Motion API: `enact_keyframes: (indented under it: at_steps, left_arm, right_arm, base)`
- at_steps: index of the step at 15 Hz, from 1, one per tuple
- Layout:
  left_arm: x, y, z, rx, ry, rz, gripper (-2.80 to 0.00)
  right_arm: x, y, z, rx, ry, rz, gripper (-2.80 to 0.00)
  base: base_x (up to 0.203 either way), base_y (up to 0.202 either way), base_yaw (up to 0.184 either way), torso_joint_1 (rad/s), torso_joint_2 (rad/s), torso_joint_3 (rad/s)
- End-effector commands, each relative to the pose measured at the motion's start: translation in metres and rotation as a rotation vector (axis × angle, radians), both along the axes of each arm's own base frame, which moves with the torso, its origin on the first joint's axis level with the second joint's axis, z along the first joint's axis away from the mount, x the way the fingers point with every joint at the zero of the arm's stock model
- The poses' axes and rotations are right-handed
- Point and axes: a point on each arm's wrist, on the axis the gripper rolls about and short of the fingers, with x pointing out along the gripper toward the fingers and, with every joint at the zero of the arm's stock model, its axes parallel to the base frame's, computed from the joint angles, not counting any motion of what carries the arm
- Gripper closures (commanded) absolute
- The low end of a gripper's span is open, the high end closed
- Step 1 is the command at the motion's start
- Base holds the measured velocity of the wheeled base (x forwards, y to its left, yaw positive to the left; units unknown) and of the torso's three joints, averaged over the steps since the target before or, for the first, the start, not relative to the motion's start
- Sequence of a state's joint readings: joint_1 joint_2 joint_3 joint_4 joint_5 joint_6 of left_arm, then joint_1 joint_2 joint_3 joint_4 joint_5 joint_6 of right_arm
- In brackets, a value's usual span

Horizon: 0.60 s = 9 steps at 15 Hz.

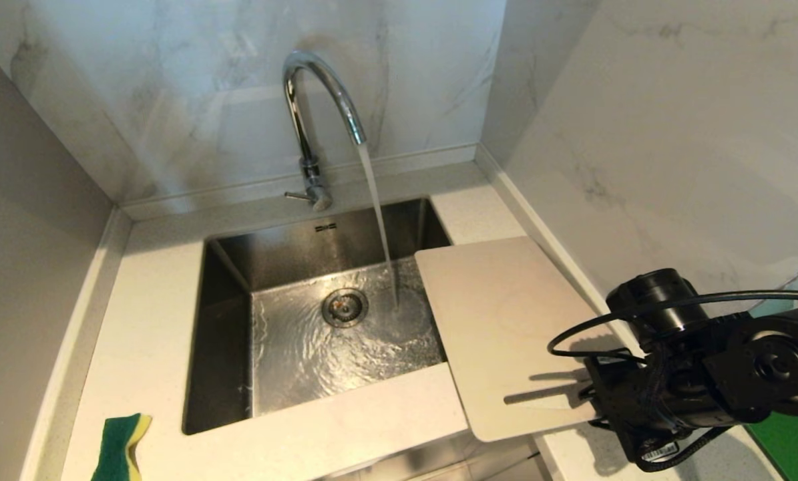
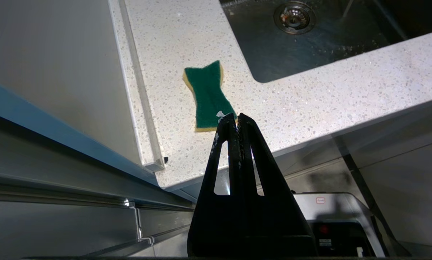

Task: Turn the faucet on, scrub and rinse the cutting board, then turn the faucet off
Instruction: Put down the cutting board

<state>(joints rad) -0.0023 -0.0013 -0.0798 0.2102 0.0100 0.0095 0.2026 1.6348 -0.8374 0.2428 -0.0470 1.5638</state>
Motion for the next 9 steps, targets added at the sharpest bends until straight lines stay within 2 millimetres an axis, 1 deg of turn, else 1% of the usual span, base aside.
enact_keyframes:
  at_steps: [1, 4, 9]
  left_arm:
    - [0.0, 0.0, 0.0, 0.0, 0.001, 0.0, 0.0]
    - [0.0, 0.0, 0.0, 0.0, 0.001, 0.0, 0.0]
    - [0.0, 0.0, 0.0, 0.0, 0.001, 0.0, 0.0]
  right_arm:
    - [0.005, 0.001, -0.009, -0.001, 0.032, -0.008, 0.0]
    - [0.008, 0.002, -0.016, -0.004, 0.024, 0.0, 0.0]
    - [0.008, 0.002, -0.023, -0.011, 0.052, 0.002, 0.0]
  base:
    - [0.0, 0.0, 0.0, 0.0, 0.0, 0.0]
    - [0.0, 0.0, 0.0, 0.0, 0.0, 0.0]
    - [0.0, 0.0, 0.0, 0.0, 0.0, 0.0]
